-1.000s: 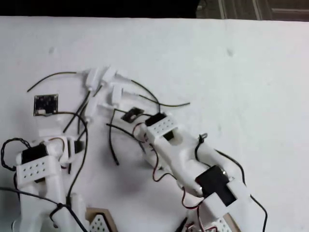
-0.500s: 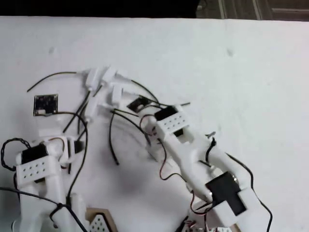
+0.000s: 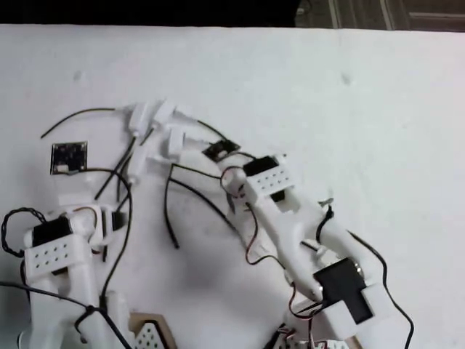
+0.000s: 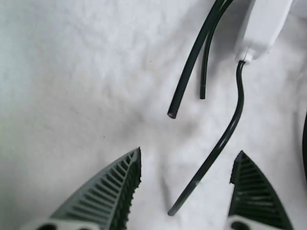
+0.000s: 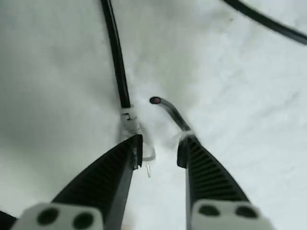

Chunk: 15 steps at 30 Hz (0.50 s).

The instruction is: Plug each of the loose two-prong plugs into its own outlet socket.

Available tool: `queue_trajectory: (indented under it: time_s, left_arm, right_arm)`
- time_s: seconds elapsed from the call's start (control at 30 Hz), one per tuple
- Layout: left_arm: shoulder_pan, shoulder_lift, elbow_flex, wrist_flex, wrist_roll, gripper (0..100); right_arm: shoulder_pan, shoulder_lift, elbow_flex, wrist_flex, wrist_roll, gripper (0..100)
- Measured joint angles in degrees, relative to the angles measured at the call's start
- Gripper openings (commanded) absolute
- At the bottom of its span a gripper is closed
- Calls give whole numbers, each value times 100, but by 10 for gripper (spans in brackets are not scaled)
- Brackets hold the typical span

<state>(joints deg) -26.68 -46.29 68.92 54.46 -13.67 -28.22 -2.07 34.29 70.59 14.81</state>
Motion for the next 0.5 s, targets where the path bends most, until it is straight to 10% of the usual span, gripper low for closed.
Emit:
queue_trajectory:
  time_s: [0.5]
  left_arm:
    - [0, 0, 0, 0, 0, 301]
  right_arm:
    - [-651, -62, 387, 0, -158, 107]
